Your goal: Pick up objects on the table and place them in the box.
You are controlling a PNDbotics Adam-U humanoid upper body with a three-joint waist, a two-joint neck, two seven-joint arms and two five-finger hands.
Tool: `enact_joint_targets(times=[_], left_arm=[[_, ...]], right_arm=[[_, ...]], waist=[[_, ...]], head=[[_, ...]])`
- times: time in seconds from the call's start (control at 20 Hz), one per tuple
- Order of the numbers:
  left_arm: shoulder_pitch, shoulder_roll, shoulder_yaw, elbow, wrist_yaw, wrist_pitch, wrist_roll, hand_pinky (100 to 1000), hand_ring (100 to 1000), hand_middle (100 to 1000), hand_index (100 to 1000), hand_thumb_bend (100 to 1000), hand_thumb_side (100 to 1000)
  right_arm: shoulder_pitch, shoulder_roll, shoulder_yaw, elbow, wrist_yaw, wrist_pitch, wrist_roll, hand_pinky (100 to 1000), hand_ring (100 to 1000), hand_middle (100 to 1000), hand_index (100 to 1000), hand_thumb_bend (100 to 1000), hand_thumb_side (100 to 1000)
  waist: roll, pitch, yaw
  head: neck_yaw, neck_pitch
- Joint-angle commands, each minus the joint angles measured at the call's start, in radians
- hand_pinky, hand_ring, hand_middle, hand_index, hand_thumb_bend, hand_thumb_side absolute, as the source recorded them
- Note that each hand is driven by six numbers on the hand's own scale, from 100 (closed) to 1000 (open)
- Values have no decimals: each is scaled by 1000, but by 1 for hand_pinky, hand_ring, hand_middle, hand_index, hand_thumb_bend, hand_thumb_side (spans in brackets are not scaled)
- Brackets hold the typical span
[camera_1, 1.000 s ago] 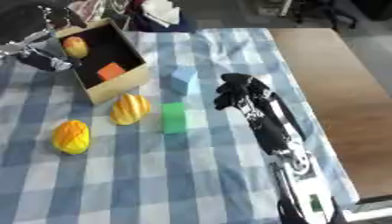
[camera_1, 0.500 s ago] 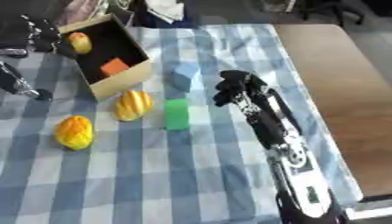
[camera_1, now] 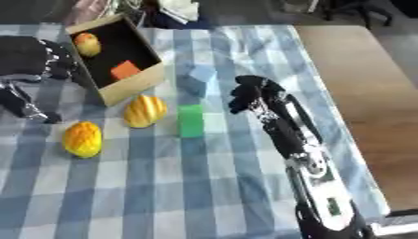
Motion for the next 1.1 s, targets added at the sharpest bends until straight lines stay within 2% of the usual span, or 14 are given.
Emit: enact_joint_targets(times=[0.05,0.3,0.55,0.85,1.1], left_arm=[[-6,-2,-18,-4,54,-51,-112,772,693,717,834,416,373],[-1,-21,-44,-17,151,-51,-222,773,689,711,831,378,357],[-4,12,-42,-62,211,-51,-339,776,702,721,836,455,407],[3,95,-24,-107,203,-51,-346,784,726,744,845,564,471],[18,120,-71,-185,219,-51,-350,784,723,741,843,540,455]], right_arm=[[-7,-15,-4,-8,6,-2,-2,583,590,600,768,100,596],[-7,-14,-3,-7,7,-3,-1,583,590,600,768,100,596],[-6,-14,-5,-7,8,-2,-1,583,590,600,768,100,599],[-4,-20,-5,-4,11,-2,-2,583,590,600,769,100,604],[-5,-21,-3,-3,11,-2,-1,583,589,600,769,100,603]], waist=[[13,-30,0],[12,-31,-1],[14,-32,1],[21,-35,4],[23,-37,4]], head=[[-3,7],[-2,11],[-5,13],[-11,14],[-11,13]])
